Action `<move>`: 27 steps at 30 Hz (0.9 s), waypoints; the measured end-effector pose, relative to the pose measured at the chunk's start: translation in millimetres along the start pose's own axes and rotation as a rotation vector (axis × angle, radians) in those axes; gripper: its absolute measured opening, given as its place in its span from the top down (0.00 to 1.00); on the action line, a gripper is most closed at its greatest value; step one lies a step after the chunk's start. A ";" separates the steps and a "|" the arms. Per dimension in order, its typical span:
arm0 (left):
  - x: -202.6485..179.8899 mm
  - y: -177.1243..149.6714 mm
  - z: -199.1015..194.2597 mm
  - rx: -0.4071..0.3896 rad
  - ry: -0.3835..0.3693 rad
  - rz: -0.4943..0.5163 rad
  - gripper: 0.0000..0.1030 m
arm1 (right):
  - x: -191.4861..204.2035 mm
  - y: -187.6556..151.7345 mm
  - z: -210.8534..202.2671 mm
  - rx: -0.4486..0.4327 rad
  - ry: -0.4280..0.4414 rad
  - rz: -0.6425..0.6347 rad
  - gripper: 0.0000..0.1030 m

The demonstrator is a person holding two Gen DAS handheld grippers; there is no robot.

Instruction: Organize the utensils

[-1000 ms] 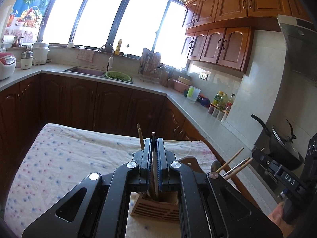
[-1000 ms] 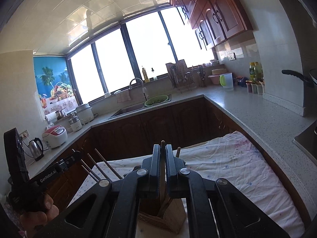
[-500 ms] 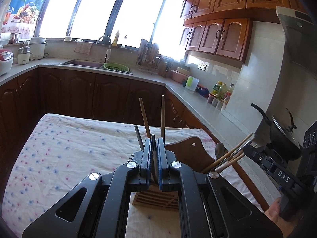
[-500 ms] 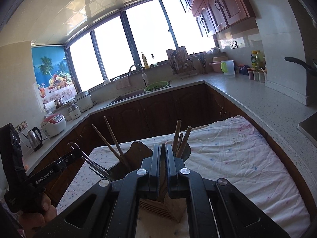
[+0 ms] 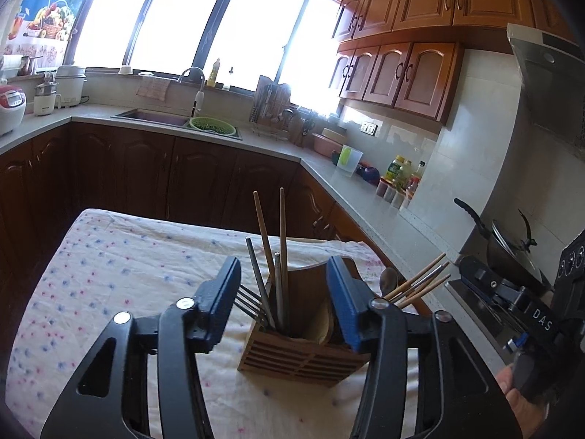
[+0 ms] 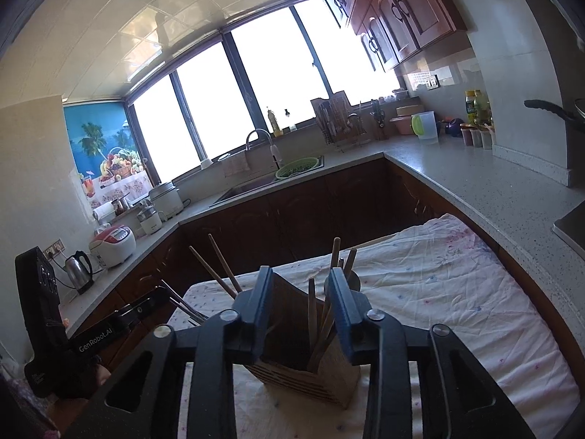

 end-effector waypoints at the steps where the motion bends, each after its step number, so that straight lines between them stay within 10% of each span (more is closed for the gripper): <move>1: -0.9 0.9 -6.6 -0.013 0.005 0.002 0.35 | 0.3 2.4 -6.3 -0.016 0.004 0.006 0.53; 6: -1.7 -3.6 -40.0 -0.068 0.048 0.025 0.18 | 2.0 11.1 -40.2 -0.111 0.037 0.029 0.07; 27: 19.6 -69.9 -122.7 -0.060 0.120 -0.021 0.10 | -2.5 -53.7 -103.0 -0.073 0.018 0.046 0.01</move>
Point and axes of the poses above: each gripper's, at about its wrist camera, not at the fingertips, and z roughly the way its jaws point, x to its left, y to its top, the point moved 3 cm from there along z, roughly the way its jaws point, and after that the axes turned 7 degrees about -y, right-handed, at the moved point
